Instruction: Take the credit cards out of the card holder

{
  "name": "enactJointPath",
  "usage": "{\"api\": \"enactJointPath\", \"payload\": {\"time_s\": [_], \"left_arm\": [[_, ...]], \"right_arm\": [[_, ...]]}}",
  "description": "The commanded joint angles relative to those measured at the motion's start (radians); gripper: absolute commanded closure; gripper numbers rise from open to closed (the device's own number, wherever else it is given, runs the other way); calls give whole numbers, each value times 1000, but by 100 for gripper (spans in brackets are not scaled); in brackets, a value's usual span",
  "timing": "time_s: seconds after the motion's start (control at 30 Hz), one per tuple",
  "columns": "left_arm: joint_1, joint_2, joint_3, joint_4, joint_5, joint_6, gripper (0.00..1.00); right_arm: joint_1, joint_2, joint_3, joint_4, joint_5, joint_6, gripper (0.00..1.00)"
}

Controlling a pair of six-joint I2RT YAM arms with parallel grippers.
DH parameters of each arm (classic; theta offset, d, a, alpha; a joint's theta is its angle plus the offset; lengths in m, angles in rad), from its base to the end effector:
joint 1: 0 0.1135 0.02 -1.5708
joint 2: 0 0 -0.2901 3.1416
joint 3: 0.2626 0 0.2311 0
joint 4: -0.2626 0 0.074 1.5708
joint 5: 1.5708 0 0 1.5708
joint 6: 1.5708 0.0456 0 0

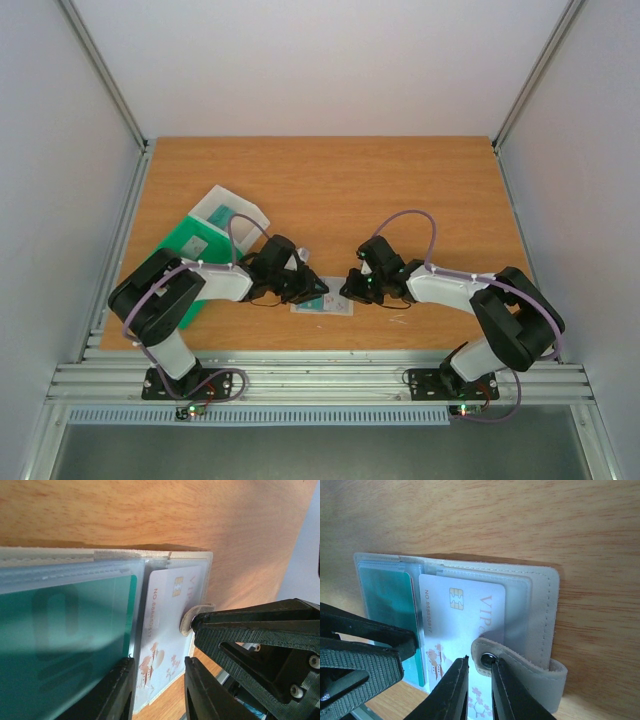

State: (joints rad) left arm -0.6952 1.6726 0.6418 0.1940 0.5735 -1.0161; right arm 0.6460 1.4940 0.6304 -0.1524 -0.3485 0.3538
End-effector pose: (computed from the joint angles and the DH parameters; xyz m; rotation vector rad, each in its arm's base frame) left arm 0.2075 -0.2053 0.1581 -0.1324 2.7810 -1.3378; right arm 0.1902 0.1629 0.1727 -0.5291 2.6624 0.7889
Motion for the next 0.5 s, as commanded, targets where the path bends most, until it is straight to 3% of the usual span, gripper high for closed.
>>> {"api": "enactJointPath", "payload": {"time_s": [0.0,0.47], "left_arm": [[-3,40,17,32,9,-8,72],[-3,53,46,-26,5,9,71]], "right_arm": [[-3,9,17,-33,20,-19,85],[-1,-60,35,-98,-1,-21,87]]}}
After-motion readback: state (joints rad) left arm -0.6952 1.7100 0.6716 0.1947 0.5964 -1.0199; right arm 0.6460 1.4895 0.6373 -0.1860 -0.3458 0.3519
